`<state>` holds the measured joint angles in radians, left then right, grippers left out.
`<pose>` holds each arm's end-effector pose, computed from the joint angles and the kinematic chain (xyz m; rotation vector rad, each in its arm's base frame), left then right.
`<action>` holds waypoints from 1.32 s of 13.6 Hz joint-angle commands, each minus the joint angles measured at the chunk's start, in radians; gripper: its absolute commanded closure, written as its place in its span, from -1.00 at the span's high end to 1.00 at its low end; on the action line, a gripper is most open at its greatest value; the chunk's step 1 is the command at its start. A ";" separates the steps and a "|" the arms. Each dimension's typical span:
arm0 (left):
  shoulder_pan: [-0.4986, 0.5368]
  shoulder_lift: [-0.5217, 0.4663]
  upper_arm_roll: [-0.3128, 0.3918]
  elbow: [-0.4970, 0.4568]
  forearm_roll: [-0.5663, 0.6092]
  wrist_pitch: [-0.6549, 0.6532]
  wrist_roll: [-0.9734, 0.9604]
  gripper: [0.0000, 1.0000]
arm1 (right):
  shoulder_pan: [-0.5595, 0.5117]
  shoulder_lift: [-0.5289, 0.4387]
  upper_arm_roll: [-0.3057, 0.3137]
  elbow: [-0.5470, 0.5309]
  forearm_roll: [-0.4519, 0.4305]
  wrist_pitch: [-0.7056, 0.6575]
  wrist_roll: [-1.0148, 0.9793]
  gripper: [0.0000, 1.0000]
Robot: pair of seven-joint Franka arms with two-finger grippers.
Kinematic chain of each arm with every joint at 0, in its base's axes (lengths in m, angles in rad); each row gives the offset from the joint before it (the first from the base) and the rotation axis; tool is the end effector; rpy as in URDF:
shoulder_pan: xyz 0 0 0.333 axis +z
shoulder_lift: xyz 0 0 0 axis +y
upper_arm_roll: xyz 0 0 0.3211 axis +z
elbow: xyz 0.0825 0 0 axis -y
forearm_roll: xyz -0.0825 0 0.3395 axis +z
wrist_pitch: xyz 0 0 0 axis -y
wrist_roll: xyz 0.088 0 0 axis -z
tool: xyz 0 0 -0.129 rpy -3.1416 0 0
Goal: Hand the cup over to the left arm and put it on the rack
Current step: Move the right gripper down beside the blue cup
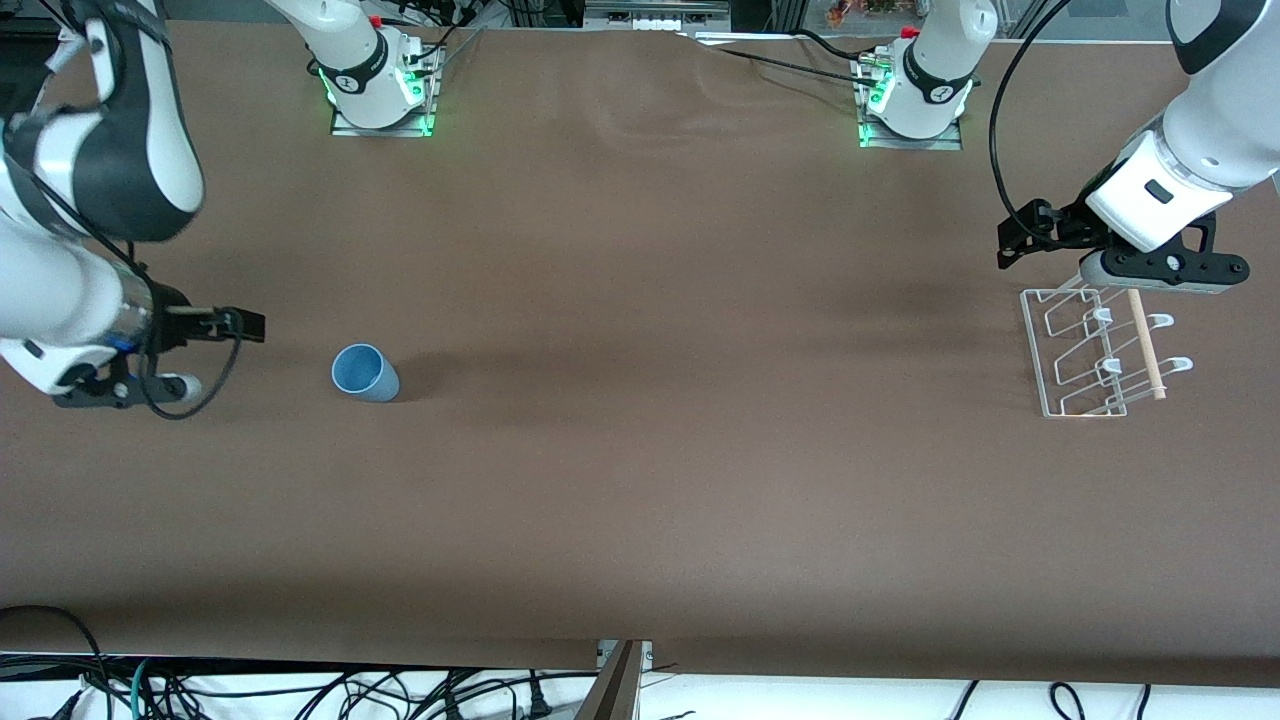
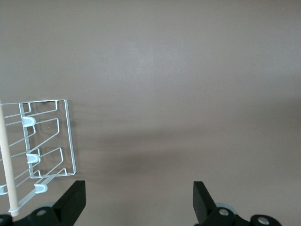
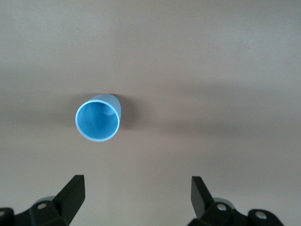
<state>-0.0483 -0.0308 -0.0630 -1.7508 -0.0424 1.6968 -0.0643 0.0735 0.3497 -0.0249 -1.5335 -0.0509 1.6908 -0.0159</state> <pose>0.5019 -0.0615 0.5567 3.1028 -0.0638 -0.0414 0.5972 0.0249 0.4374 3.0638 0.1167 -0.2942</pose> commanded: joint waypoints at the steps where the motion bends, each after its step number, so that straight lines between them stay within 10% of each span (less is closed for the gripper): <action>1: 0.005 0.011 -0.004 0.027 -0.013 -0.022 -0.002 1.00 | -0.003 0.005 0.006 -0.129 0.000 0.151 -0.003 1.00; 18: 0.005 0.011 -0.004 0.027 -0.013 -0.022 -0.002 1.00 | -0.003 0.043 0.013 -0.470 0.062 0.612 0.040 0.93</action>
<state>-0.0483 -0.0308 -0.0635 -1.7506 -0.0424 1.6954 -0.0643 0.0735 0.3951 -0.0221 -1.9839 -0.0032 2.2723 0.0076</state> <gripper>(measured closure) 0.000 0.004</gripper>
